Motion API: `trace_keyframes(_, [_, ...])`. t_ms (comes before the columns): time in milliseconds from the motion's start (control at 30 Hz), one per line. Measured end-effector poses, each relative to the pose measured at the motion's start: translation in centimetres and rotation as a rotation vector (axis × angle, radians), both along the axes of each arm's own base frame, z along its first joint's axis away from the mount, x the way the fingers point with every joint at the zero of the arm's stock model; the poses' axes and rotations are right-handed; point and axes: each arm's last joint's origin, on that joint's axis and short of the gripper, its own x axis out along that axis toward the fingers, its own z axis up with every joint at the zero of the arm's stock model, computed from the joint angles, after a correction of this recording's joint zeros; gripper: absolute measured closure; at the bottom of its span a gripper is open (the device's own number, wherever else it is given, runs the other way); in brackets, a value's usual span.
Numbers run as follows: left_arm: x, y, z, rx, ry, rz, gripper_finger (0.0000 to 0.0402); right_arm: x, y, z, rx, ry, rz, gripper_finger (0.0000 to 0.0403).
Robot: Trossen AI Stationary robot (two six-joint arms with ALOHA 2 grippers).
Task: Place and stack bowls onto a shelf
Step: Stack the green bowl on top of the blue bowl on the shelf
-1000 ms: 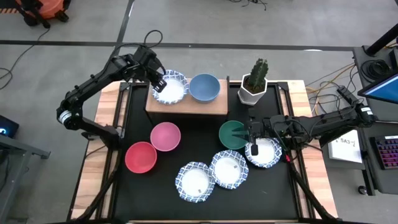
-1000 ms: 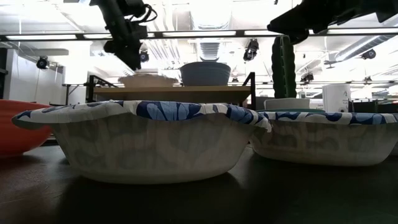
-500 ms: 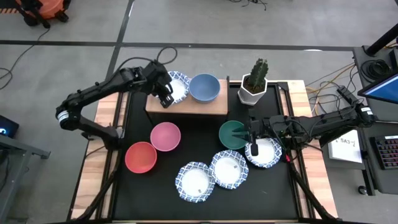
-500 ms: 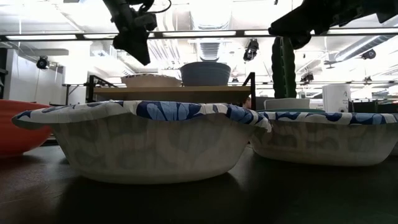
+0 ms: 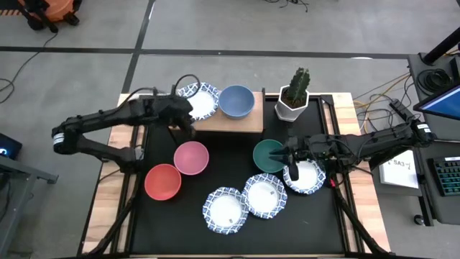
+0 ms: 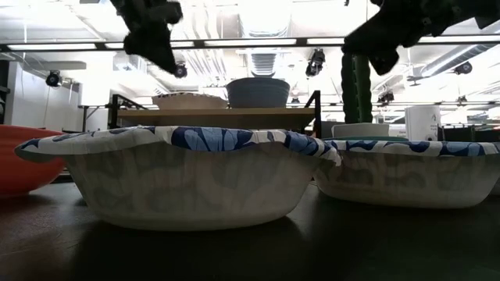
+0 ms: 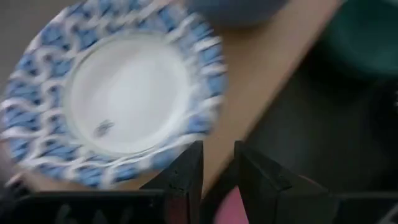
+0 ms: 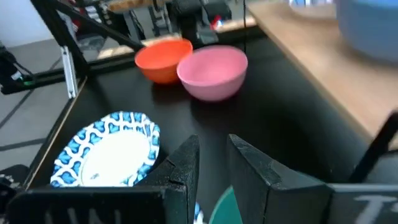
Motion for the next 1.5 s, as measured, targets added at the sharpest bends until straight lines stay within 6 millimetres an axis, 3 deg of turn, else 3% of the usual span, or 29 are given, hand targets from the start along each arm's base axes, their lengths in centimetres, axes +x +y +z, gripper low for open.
trace_keyframes(267, [-0.5, -6.6, -1.3, 0.029, -0.409, -0.288, 0.0332, 0.3, 0.0, 0.8, 0.062, 0.050, -0.058, 0.0332])
trace_keyframes(467, [-1.2, -9.3, -3.7, 0.057, -0.590, -0.450, 0.0332, 2.6, 0.2, 1.4, 0.071, 0.146, -0.070, 0.0333])
trace_keyframes(667, [-2.1, -9.5, -5.2, 0.049, -0.599, -0.463, 0.0332, 4.8, 0.3, 2.3, 0.165, 0.394, -0.164, 0.0343])
trace_keyframes(900, [-2.5, -9.4, -5.5, 0.056, -0.600, -0.467, 0.0332, 7.0, 0.6, 2.8, 0.315, 0.719, -0.349, 0.0348])
trace_keyframes(1100, [-2.6, -9.4, -5.6, 0.065, -0.581, -0.473, 0.0332, 10.3, 1.1, 2.6, 0.328, 0.798, -0.357, 0.0296])
trace_keyframes(1300, [-2.6, -9.5, -5.8, 0.055, -0.569, -0.474, 0.0332, 13.8, 1.0, 0.6, 0.308, 0.878, -0.398, 0.0241])
trace_keyframes(1500, [-2.7, -9.5, -5.9, 0.040, -0.562, -0.466, 0.0332, 15.8, 0.8, -2.3, 0.287, 0.995, -0.449, 0.0236])
